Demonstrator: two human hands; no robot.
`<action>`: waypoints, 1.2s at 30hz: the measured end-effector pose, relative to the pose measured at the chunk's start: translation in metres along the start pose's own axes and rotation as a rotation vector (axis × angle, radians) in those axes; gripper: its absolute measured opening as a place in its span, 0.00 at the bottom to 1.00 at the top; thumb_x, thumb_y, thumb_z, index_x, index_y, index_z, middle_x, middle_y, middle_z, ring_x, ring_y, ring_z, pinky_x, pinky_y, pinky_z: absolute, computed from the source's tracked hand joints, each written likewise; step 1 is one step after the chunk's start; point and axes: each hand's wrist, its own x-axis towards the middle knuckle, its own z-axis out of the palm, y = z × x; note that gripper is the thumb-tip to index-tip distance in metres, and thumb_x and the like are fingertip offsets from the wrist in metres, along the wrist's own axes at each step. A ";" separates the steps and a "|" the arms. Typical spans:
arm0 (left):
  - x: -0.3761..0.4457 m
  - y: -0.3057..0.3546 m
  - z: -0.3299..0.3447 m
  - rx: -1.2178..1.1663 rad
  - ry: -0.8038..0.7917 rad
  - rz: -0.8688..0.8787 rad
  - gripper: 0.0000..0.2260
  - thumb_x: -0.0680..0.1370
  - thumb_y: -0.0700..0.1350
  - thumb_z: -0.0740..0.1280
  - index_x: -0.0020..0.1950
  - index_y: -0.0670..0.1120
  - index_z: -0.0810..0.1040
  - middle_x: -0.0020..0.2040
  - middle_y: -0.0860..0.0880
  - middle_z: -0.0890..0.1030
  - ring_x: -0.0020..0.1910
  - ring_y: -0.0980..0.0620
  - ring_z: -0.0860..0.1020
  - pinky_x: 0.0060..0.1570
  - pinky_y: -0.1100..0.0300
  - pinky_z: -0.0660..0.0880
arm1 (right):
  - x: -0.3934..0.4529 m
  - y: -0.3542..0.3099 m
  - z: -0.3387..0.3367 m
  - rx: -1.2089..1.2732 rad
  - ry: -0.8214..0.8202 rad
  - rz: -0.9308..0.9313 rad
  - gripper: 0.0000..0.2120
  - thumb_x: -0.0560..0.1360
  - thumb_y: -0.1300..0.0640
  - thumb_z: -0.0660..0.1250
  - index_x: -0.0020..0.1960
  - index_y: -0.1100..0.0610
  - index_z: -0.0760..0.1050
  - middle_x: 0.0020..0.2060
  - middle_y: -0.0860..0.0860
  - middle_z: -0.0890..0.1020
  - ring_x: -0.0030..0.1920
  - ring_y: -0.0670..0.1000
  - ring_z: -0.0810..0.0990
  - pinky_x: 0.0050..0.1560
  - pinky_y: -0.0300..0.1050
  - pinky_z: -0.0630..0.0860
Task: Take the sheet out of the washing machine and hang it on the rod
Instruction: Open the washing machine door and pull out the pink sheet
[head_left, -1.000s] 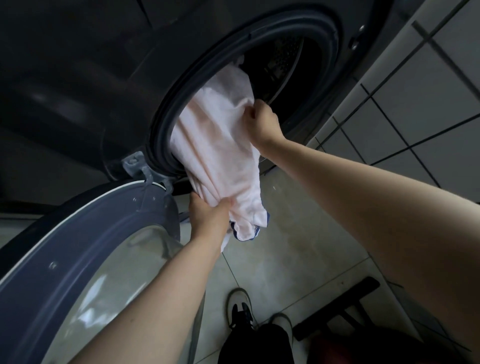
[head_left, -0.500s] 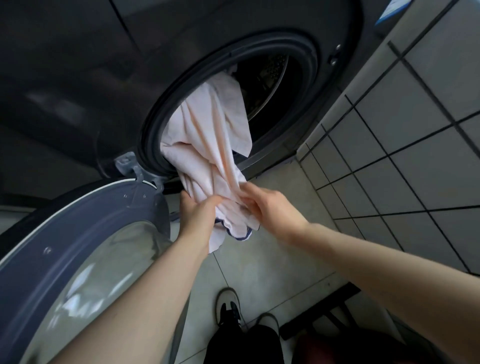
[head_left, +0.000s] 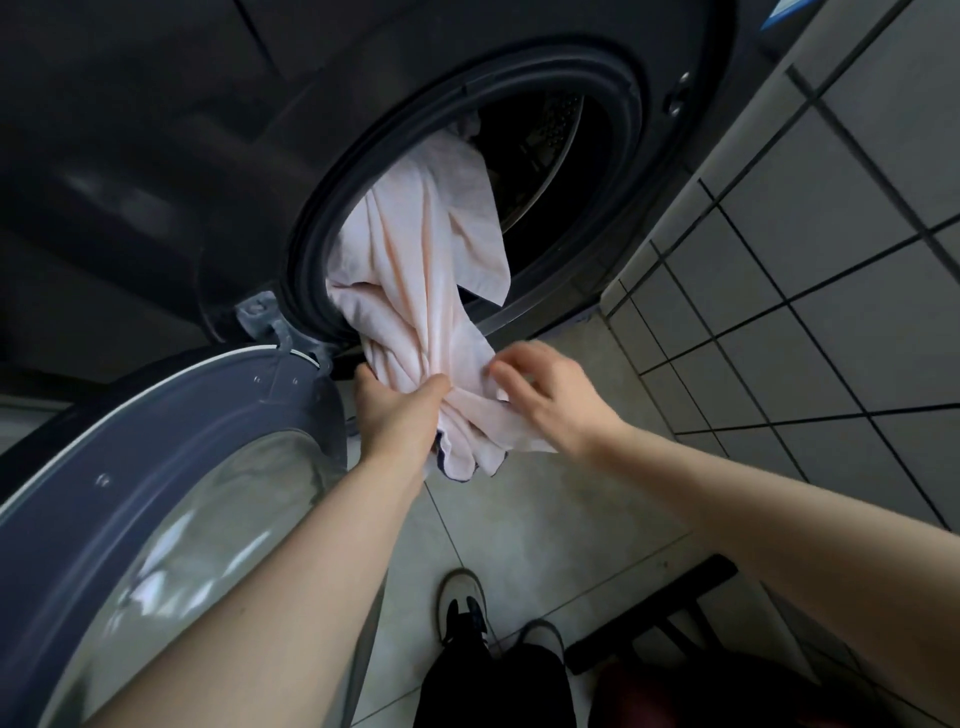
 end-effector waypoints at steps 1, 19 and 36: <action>-0.001 0.000 0.000 0.015 -0.004 0.017 0.20 0.70 0.40 0.72 0.59 0.44 0.70 0.55 0.46 0.79 0.48 0.49 0.80 0.48 0.55 0.77 | 0.011 -0.003 -0.001 0.030 0.027 0.107 0.15 0.79 0.47 0.60 0.50 0.57 0.76 0.44 0.52 0.78 0.45 0.49 0.75 0.47 0.44 0.72; -0.036 -0.030 -0.007 0.518 -0.099 0.496 0.21 0.71 0.41 0.66 0.64 0.51 0.73 0.50 0.48 0.81 0.48 0.45 0.78 0.45 0.50 0.75 | 0.069 -0.055 0.030 0.339 -0.206 0.409 0.57 0.63 0.46 0.78 0.75 0.44 0.38 0.66 0.52 0.69 0.63 0.56 0.72 0.65 0.52 0.70; -0.064 -0.012 -0.038 -0.079 -0.100 0.078 0.16 0.70 0.62 0.66 0.45 0.50 0.75 0.47 0.47 0.82 0.51 0.45 0.81 0.58 0.44 0.75 | -0.033 -0.084 -0.017 0.338 -0.009 0.257 0.46 0.55 0.45 0.69 0.72 0.46 0.57 0.58 0.45 0.75 0.60 0.49 0.75 0.61 0.52 0.74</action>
